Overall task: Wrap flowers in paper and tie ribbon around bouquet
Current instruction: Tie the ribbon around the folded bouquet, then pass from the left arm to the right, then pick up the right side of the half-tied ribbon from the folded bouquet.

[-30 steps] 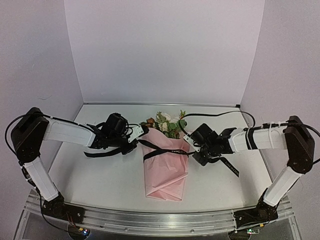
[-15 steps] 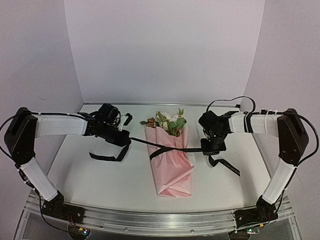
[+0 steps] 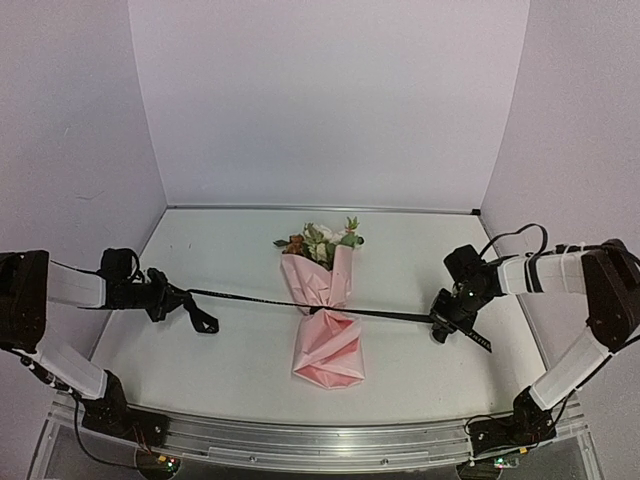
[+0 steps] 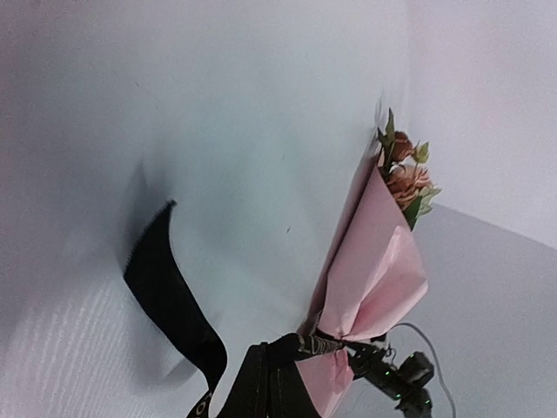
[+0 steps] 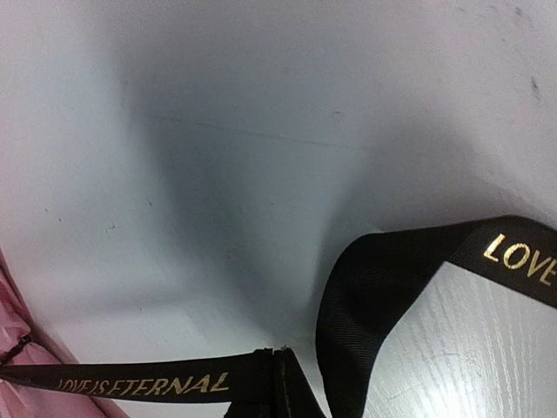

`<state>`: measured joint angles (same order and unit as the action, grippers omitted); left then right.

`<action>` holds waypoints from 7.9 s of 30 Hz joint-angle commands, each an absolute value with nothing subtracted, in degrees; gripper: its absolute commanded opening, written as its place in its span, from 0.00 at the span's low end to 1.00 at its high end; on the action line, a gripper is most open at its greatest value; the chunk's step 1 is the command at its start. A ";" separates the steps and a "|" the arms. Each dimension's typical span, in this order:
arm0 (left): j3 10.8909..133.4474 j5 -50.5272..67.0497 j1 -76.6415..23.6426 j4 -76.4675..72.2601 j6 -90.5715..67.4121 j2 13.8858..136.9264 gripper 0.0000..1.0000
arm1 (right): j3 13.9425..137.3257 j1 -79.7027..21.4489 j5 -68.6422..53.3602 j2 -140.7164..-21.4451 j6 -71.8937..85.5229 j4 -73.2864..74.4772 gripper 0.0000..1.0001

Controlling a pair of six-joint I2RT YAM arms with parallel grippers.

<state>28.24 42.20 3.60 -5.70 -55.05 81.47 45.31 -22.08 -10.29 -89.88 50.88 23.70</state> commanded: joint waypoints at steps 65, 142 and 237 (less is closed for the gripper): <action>54.84 46.04 -6.43 16.80 -21.82 75.79 0.00 | 71.32 -37.17 -5.93 -90.89 31.26 42.40 0.75; 52.47 53.59 -12.04 21.70 -16.29 60.33 0.00 | 103.89 -62.66 2.12 -119.68 7.39 24.64 0.12; 80.80 37.47 -58.71 14.79 -2.51 111.36 0.08 | 49.86 -49.03 15.76 -70.96 40.20 46.46 0.56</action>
